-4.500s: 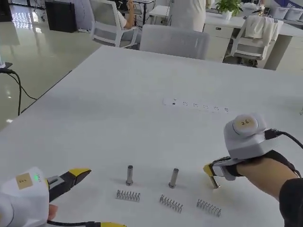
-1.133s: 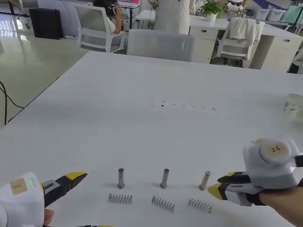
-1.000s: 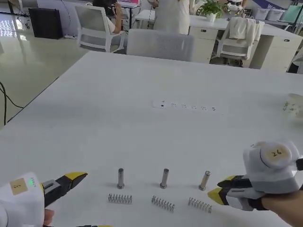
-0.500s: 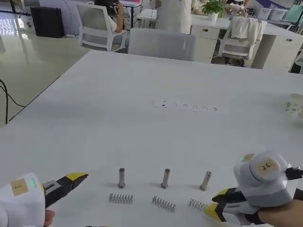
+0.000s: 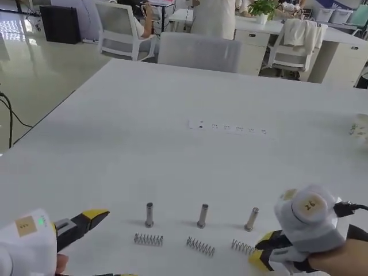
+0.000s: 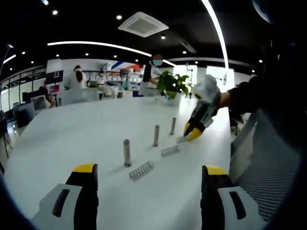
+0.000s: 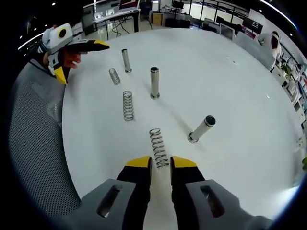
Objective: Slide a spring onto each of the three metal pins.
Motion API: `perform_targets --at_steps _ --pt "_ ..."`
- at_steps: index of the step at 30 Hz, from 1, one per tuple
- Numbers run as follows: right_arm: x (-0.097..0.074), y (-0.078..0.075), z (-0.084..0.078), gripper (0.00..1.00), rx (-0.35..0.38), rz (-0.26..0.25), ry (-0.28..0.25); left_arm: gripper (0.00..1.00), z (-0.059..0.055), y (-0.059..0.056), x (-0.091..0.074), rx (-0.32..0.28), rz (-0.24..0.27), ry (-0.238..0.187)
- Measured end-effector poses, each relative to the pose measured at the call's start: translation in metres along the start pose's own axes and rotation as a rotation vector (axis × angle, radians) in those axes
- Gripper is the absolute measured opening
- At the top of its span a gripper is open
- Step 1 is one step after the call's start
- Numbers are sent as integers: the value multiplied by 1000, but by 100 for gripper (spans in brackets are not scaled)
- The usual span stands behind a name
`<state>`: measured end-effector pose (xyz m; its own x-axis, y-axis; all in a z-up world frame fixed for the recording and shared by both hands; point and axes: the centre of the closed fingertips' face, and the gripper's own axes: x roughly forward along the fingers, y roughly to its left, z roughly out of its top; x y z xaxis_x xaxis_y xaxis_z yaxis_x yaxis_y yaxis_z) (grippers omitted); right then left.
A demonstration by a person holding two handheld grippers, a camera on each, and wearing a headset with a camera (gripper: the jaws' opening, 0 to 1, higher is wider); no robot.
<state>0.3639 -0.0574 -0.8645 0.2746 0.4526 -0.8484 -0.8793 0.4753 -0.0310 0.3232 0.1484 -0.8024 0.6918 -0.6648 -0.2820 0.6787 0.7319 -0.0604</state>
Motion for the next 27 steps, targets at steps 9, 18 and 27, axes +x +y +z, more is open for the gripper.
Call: perform_targets --at_steps 9,18,27 --pt "0 1 0 9 -19 24 31 85 0 0 -2 -3 3 -4" --pt "0 1 0 9 6 30 35 84 1 -1 -4 1 6 -6" --pt "-4 3 0 8 2 35 41 83 1 -3 -6 1 6 -9"
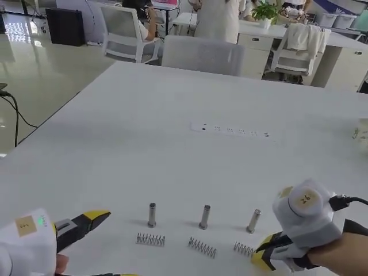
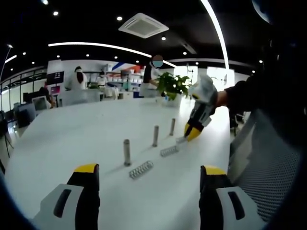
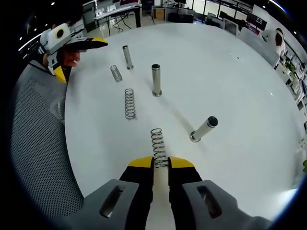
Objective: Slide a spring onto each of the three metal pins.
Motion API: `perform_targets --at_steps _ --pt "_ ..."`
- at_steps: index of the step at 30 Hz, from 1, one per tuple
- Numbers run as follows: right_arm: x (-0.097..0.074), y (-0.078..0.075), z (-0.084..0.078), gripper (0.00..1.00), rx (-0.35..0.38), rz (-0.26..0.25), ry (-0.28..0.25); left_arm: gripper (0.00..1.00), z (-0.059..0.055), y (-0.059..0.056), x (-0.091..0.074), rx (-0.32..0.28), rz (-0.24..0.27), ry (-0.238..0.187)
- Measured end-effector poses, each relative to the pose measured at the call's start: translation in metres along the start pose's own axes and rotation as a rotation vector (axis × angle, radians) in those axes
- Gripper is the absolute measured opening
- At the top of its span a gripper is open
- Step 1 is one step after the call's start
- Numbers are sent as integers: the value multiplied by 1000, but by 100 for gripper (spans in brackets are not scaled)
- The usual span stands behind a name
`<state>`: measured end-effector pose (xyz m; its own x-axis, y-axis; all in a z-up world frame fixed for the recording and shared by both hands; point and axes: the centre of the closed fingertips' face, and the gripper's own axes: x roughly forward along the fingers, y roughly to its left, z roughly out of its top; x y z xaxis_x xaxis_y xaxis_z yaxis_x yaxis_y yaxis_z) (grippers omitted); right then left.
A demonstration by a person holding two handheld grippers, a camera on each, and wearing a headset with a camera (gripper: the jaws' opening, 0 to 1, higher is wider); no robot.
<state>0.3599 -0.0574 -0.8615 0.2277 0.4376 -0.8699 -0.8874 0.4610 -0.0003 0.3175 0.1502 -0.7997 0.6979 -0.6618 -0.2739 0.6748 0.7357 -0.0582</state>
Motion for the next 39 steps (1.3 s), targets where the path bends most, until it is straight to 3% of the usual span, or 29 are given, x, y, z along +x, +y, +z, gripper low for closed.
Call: perform_targets --at_steps 17,30,39 --pt "-11 19 16 8 -49 23 -27 74 -1 -11 3 -3 -45 4" --pt "-15 31 34 8 -91 43 -50 52 0 -23 7 12 -119 3" --pt "-14 39 44 8 -131 62 -50 44 8 -29 16 63 -183 22"
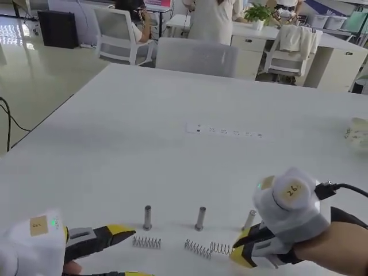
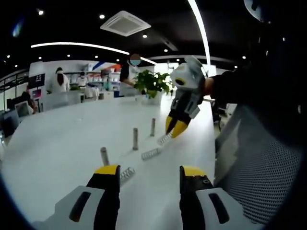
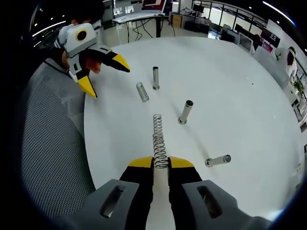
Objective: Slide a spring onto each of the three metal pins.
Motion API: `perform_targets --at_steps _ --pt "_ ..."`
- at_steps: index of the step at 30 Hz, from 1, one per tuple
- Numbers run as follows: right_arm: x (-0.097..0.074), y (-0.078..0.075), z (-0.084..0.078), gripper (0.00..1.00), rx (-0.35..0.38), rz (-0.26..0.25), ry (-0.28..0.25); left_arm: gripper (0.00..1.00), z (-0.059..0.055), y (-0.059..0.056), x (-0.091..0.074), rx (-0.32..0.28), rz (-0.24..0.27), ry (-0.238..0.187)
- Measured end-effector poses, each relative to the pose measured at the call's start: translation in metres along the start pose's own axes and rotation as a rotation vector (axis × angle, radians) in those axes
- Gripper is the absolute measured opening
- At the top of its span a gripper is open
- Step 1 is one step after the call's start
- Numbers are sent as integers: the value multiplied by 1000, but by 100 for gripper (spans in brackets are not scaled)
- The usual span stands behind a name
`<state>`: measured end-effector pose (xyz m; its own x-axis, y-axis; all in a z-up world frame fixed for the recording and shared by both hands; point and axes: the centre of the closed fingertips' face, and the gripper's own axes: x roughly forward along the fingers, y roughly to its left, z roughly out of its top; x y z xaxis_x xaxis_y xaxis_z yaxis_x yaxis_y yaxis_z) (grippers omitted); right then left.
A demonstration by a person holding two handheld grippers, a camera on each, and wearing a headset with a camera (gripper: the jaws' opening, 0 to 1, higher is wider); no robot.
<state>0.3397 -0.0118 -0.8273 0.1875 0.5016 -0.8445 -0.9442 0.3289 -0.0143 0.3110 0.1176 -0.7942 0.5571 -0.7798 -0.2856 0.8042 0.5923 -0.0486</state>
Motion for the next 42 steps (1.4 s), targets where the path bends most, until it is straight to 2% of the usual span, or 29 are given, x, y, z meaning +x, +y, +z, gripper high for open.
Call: perform_targets --at_steps 8,14,24,33,42 --pt "-1 6 6 8 -21 17 -4 38 2 -7 12 54 -74 36" --pt "-1 11 14 8 -49 28 -5 37 6 -10 24 67 -110 44" --pt "3 21 29 8 -96 57 0 36 3 -22 38 107 -175 76" --pt "8 33 29 8 -124 99 24 34 -2 -35 50 142 -225 95" --pt "13 43 30 8 -144 130 34 27 -4 -38 54 172 -248 105"
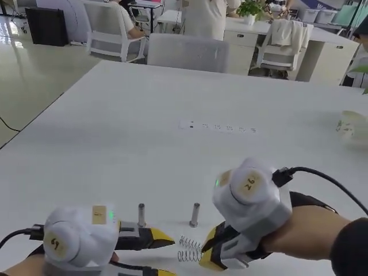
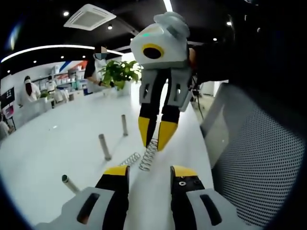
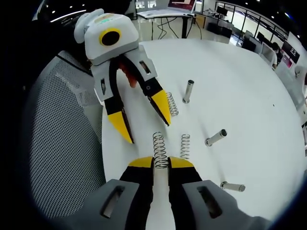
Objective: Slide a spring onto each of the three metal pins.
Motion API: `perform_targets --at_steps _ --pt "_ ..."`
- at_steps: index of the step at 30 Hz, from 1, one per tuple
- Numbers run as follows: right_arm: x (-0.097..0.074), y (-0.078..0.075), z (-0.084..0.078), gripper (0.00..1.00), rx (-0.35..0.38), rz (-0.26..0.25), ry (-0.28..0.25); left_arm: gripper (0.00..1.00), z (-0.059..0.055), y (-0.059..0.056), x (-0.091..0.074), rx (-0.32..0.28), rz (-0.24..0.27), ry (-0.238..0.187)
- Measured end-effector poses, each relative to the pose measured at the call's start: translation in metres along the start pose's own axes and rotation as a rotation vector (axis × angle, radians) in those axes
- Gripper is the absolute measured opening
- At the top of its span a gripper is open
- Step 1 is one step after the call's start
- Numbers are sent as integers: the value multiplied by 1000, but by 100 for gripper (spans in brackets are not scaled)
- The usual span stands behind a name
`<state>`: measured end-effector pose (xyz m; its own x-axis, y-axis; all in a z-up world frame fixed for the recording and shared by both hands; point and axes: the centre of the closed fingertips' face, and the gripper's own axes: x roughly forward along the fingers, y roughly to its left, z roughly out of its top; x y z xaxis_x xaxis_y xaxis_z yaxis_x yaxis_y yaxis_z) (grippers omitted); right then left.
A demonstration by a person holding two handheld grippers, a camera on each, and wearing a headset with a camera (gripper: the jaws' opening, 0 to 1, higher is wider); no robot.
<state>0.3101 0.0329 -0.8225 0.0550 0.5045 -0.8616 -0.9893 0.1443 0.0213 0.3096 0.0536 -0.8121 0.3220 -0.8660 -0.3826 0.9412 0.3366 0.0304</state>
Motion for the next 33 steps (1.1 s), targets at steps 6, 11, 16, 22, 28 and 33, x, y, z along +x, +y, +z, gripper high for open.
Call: perform_targets --at_steps 6,11,16,22,28,33 --pt "3 4 2 8 -9 17 11 22 0 -1 2 22 -10 4" --pt "4 6 4 8 -10 25 13 19 0 -3 5 48 -21 11" --pt "4 9 6 8 -5 33 13 15 -2 -4 6 83 -25 24" --pt "4 11 8 8 3 40 7 6 -4 -3 7 99 -19 35" --pt "1 12 12 8 37 53 -5 6 -5 -5 8 113 -22 42" --pt "-1 12 13 8 46 50 -8 4 -6 -3 9 114 -16 38"
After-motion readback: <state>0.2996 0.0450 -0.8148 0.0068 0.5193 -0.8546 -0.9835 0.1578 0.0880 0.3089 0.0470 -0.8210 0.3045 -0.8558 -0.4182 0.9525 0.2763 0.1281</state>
